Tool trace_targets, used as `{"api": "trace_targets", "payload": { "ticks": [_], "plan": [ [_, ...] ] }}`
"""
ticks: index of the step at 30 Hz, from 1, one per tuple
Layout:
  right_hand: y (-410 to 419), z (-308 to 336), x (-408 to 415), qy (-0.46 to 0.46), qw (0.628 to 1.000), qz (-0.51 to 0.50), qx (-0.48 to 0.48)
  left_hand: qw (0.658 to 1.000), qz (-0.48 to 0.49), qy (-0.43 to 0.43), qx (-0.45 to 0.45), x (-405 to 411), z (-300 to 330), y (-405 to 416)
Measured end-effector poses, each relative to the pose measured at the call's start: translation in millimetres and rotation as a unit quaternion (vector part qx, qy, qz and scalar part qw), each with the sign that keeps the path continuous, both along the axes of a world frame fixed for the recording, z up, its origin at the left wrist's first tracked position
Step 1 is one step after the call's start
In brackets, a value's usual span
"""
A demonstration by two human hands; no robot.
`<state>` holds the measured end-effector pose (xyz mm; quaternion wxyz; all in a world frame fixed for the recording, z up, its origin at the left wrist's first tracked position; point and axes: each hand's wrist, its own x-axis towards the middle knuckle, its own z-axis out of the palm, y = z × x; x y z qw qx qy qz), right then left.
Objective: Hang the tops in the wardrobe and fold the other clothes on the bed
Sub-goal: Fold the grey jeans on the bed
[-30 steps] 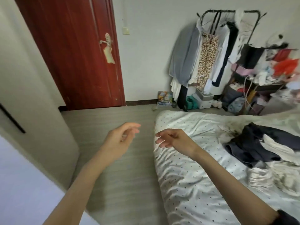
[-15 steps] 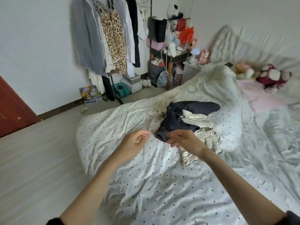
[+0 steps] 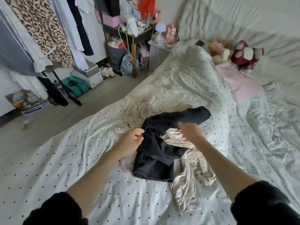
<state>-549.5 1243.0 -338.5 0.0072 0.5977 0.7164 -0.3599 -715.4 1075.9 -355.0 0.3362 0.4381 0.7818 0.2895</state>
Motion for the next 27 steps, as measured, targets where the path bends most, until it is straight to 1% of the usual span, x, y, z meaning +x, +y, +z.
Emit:
{"api": "trace_targets", "payload": {
  "ticks": [2,5,8,9,10,12,13,15,18,21,23,25,27],
  "plan": [
    [25.0,-17.4,-11.1,0.009,0.996,-0.087,-0.023,1.000,-0.023,0.004,-0.017,-12.6,-11.2,31.6],
    [53.5,-39.2,-23.3,0.081,0.968,-0.222,-0.079,0.998,-0.064,0.016,-0.004,-22.2,-29.5,70.4],
    [72.1,-45.5,-28.1,0.132,0.931,-0.312,-0.135,0.995,-0.096,0.019,-0.001,-20.2,-46.4,83.1],
    [76.3,-46.1,-28.0,0.140,0.920,-0.338,-0.142,0.994,-0.105,0.019,-0.005,-19.1,-51.3,84.9],
    [79.8,-45.2,-28.1,0.134,0.917,-0.351,-0.135,0.994,-0.110,0.021,-0.004,-19.0,-54.1,86.8],
    [83.3,-40.5,-28.7,0.116,0.932,-0.330,-0.093,0.992,-0.115,0.043,0.004,-21.3,-53.7,91.9],
    [84.7,-35.4,-30.6,0.125,0.941,-0.307,-0.069,0.991,-0.116,0.062,0.011,-23.6,-51.6,95.6],
    [84.4,-14.2,-36.6,0.173,0.951,-0.253,-0.026,0.988,-0.125,0.088,0.033,-27.4,-42.9,104.4],
    [78.2,31.3,-46.9,0.227,0.962,-0.143,0.044,0.990,-0.102,0.055,0.084,-24.6,-23.0,114.7],
    [64.1,82.1,-49.3,0.262,0.959,-0.064,0.092,0.986,-0.033,0.049,0.153,-10.9,2.9,119.8],
    [52.0,115.8,-42.1,0.270,0.953,-0.018,0.136,0.976,0.027,0.060,0.208,-1.7,26.8,118.6],
    [38.9,147.5,-30.7,0.278,0.945,0.017,0.171,0.968,0.041,0.063,0.240,7.5,51.4,114.6],
    [25.6,174.5,-16.0,0.277,0.938,0.031,0.207,0.959,0.039,0.057,0.275,16.6,74.3,107.8]
  ]
}}
